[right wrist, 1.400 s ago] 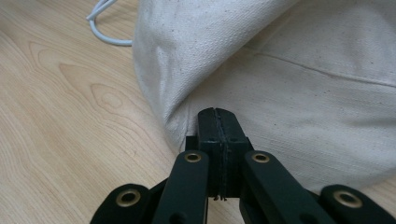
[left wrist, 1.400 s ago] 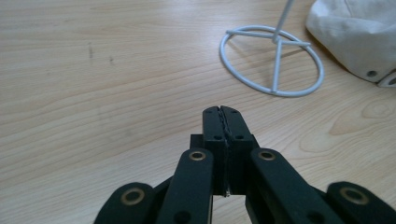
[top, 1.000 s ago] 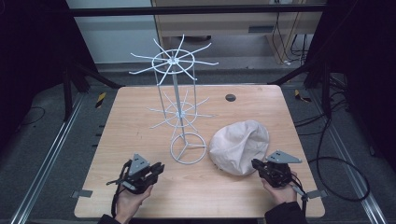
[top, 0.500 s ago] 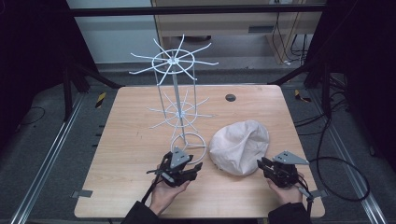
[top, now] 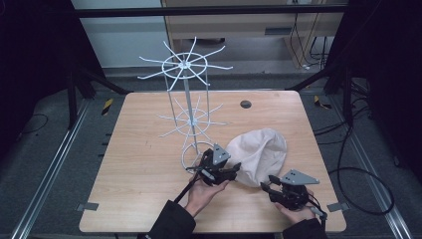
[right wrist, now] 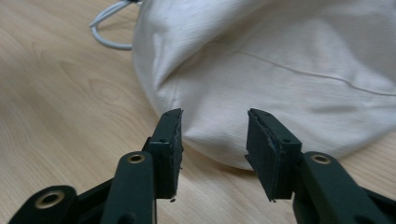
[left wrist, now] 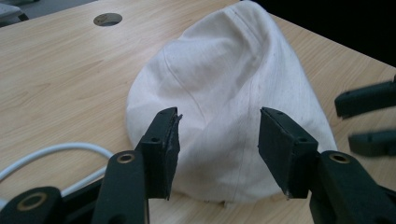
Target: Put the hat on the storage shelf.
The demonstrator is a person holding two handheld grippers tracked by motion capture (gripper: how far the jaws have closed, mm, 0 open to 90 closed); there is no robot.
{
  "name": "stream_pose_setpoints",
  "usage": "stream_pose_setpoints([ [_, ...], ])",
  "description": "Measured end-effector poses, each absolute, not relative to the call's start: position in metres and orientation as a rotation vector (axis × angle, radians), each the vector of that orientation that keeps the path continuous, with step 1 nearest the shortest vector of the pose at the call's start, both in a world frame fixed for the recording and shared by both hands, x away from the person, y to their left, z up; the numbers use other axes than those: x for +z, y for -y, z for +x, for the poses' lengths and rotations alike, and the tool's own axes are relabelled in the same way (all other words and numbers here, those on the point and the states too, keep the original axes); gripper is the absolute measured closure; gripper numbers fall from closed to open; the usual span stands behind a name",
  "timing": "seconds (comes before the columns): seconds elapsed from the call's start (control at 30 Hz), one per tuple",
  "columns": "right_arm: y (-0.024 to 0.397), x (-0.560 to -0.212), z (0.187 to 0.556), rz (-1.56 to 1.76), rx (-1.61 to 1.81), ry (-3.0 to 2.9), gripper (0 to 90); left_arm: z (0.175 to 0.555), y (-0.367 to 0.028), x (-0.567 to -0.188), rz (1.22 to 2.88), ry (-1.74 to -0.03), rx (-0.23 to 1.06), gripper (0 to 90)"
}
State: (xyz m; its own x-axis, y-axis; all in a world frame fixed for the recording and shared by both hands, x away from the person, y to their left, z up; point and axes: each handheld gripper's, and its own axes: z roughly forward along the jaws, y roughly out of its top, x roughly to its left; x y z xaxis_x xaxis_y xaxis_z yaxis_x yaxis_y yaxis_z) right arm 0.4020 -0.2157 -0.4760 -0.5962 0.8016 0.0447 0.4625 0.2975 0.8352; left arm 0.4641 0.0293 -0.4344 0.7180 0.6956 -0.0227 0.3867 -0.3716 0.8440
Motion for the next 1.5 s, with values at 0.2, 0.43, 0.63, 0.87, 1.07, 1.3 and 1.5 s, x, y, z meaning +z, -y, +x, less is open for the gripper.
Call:
stream_pose_setpoints([
  [0.2, 0.202, -0.482, 0.406, 1.077, 1.183, -2.239, 49.6, 0.470, -0.015, -0.436, 2.007, -0.822, 0.399, 49.9],
  [0.43, 0.194, -0.485, 0.409, 1.051, 1.155, -2.254, 70.5, 0.475, -0.005, -0.441, 2.020, -0.820, 0.342, 68.6],
  [0.63, 0.188, -0.484, 0.411, 1.022, 1.092, -2.289, 88.6, 0.476, -0.002, -0.443, 2.040, -0.832, 0.313, 81.8],
  [0.87, 0.187, -0.480, 0.403, 1.000, 1.167, -2.332, 89.0, 0.477, -0.004, -0.441, 2.040, -0.821, 0.303, 84.1],
  [1.07, 0.178, -0.480, 0.397, 1.000, 1.228, -2.366, 88.9, 0.470, -0.004, -0.444, 2.062, -0.773, 0.325, 83.8],
  [1.3, 0.177, -0.480, 0.397, 0.992, 1.295, -2.372, 81.0, 0.467, -0.025, -0.449, 2.037, -0.795, 0.289, 80.2],
  [1.5, 0.215, -0.466, 0.402, 1.097, 1.357, -2.182, 69.0, 0.463, -0.033, -0.441, 2.022, -0.782, 0.254, 61.6],
])
